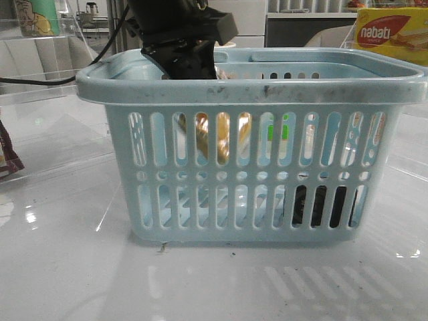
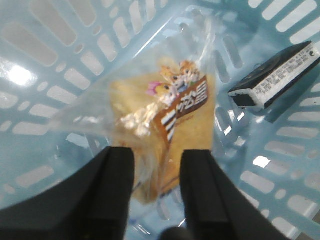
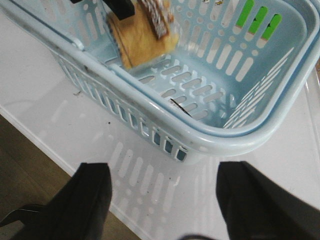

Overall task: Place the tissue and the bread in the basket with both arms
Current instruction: 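Lower the bread into the basket, open the left gripper, lift away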

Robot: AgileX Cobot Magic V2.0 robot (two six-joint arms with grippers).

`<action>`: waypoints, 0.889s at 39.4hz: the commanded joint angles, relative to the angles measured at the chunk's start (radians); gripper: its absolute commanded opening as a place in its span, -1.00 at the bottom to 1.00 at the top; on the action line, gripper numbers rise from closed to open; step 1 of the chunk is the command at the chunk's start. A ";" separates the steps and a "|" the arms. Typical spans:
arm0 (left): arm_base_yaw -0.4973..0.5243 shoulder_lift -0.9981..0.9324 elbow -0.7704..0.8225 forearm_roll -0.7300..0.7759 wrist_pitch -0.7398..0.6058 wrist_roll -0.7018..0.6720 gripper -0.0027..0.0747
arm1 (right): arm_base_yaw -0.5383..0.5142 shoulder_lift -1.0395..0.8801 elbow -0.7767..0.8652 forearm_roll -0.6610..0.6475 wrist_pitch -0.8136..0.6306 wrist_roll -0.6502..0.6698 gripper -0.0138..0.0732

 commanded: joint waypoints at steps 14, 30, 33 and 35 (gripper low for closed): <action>0.004 -0.280 -0.007 -0.038 0.010 0.000 0.25 | 0.000 -0.007 -0.026 -0.004 -0.061 -0.009 0.58; 0.004 -0.738 0.357 -0.041 -0.049 0.000 0.25 | 0.000 -0.007 -0.026 -0.004 -0.061 -0.009 0.58; 0.004 -0.829 0.448 -0.041 -0.061 0.000 0.25 | 0.000 -0.007 -0.026 -0.004 -0.061 -0.009 0.58; 0.004 -0.878 0.498 -0.041 -0.073 0.000 0.25 | 0.000 -0.007 -0.026 -0.004 -0.061 -0.009 0.58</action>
